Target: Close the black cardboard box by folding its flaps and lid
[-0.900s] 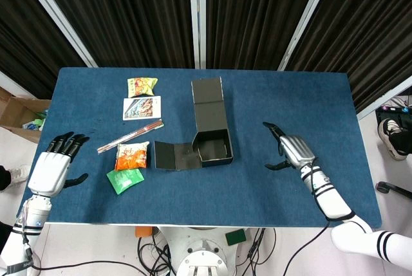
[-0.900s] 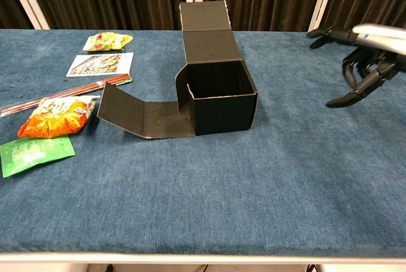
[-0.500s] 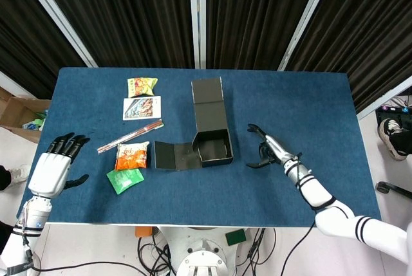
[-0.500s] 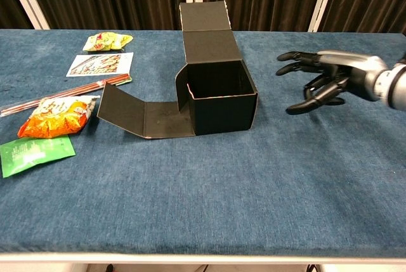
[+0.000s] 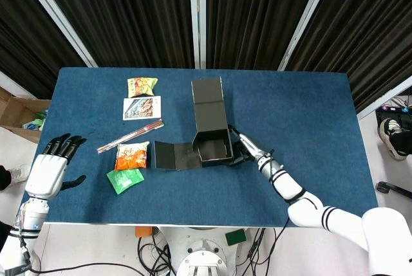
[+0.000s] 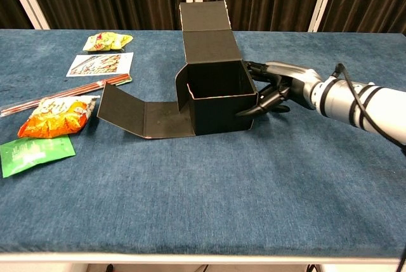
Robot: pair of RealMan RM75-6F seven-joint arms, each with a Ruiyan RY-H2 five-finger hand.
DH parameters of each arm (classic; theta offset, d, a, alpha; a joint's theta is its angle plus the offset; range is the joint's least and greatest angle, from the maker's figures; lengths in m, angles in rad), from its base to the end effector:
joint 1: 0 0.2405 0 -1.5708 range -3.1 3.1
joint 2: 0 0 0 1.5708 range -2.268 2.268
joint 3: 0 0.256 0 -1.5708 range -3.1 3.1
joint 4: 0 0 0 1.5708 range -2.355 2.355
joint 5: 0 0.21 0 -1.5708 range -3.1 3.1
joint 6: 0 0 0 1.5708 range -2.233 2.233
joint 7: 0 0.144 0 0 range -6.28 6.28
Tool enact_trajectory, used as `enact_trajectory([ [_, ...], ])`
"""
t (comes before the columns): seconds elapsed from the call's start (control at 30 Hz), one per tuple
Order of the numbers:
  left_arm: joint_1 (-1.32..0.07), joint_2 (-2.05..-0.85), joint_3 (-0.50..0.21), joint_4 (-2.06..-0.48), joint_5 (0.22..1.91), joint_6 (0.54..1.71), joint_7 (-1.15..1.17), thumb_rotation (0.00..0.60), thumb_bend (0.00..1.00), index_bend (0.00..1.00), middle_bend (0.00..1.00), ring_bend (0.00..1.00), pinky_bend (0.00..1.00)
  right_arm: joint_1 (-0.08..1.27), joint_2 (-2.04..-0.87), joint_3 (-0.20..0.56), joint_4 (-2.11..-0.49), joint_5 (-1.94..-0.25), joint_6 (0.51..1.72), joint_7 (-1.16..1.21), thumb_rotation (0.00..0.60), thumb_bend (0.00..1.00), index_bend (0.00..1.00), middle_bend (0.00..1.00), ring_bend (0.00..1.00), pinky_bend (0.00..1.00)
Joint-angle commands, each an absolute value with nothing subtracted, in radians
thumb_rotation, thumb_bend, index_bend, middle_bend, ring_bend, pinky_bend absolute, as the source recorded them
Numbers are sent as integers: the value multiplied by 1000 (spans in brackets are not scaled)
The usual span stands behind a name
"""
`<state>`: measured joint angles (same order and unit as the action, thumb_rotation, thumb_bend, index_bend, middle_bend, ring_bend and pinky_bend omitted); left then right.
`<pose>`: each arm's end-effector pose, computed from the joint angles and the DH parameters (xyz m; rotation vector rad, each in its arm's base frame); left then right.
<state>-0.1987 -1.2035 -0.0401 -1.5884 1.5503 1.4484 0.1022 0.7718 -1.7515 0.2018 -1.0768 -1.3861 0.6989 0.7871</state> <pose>-0.2813 0.2116 0.1251 -1.5341 -0.8055 -0.9583 -0.1654 -0.3620 -0.0815 1.6078 -1.8998 1.2287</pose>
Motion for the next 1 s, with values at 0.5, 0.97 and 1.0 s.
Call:
enact_trajectory([
  [0.5,-212,-1285,-43,-1504,1643,1516,49,600,0,373,327,389,670,797,-1942,322,-964,-1293,805,825,600,319,448,488,851,1000],
  [0.97,-327,-1411,0,-1348,1764,1419,-64,600,112,483,460,754,928,718,-1648,282,-1316,-1449,827,1233,600,315,452,469,847,1000],
  [1.0,-339,-1421,-4,-1335,1768,1413,-72,600,132,472,448,759,951,712,-1636,274,-1330,-1459,836,1247,600,315,452,469,847,1000],
])
